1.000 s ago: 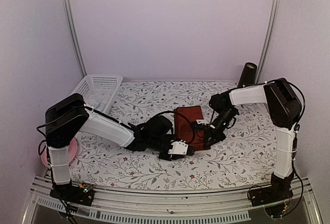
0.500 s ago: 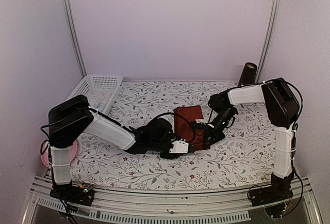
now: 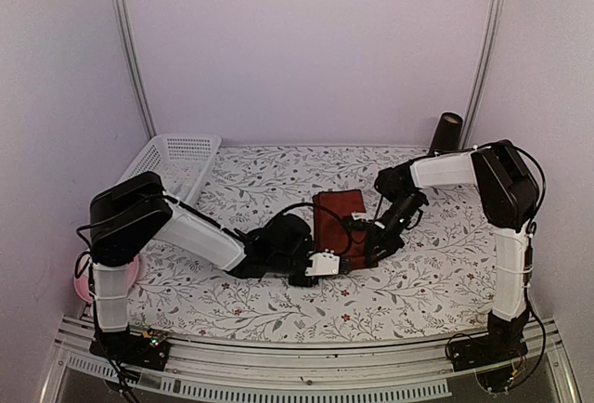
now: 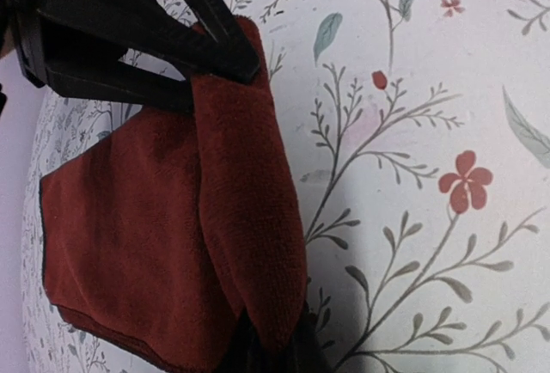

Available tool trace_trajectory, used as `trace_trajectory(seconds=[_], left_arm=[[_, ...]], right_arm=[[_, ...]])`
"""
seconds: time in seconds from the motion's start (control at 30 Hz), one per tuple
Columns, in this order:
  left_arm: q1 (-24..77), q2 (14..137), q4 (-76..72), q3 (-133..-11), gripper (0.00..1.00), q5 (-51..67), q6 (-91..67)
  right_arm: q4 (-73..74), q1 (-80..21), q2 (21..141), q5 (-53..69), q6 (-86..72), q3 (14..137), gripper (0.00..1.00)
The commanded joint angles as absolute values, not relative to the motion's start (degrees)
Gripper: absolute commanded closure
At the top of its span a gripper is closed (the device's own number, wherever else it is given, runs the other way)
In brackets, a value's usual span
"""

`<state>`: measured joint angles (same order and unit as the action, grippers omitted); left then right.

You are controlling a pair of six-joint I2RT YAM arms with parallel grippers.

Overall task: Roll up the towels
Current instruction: Roll the towel at the center of the board.

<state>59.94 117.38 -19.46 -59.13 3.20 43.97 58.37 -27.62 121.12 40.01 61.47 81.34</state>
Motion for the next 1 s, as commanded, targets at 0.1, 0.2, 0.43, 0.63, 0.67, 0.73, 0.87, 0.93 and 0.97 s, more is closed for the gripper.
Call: trace_trajectory(seconds=[0.1,0.2,0.43,0.63,0.67,0.73,0.87,0.93,0.97], left_arm=[[57.72,118.32,-8.03,-63.65,1.00,14.01,34.41],[55.81,118.06,-5.08,-64.79,1.00,19.64,30.74],[52.02,119.84,4.02,-72.18,1.00,32.46,24.75],[49.63,122.08,6.60,-74.76,1.00,39.83,19.10],[49.48,122.39,6.63,-74.86,1.00,40.77,18.58],[49.20,123.12,7.06,-75.37,1.00,42.08,17.49],[48.62,124.09,7.44,-76.19,1.00,42.60,14.53],[48.17,124.34,7.23,-76.22,1.00,43.12,13.08],[47.96,124.50,6.94,-76.20,1.00,43.45,12.37]], right_arm=[[44.92,-26.64,109.52,34.97,61.65,72.59,0.55],[39.88,-26.55,104.06,33.04,62.69,67.60,0.50],[31.19,-26.63,93.70,32.23,66.73,57.46,0.43],[25.20,-27.61,84.10,34.30,72.35,48.97,0.37],[24.21,-28.31,83.24,34.08,72.60,47.95,0.37],[22.33,-29.88,82.35,33.10,72.85,46.29,0.37],[19.10,-32.95,82.91,30.82,72.43,44.52,0.37],[17.87,-33.86,83.79,29.98,71.89,44.19,0.37],[17.59,-34.08,84.15,29.90,71.82,44.14,0.37]])
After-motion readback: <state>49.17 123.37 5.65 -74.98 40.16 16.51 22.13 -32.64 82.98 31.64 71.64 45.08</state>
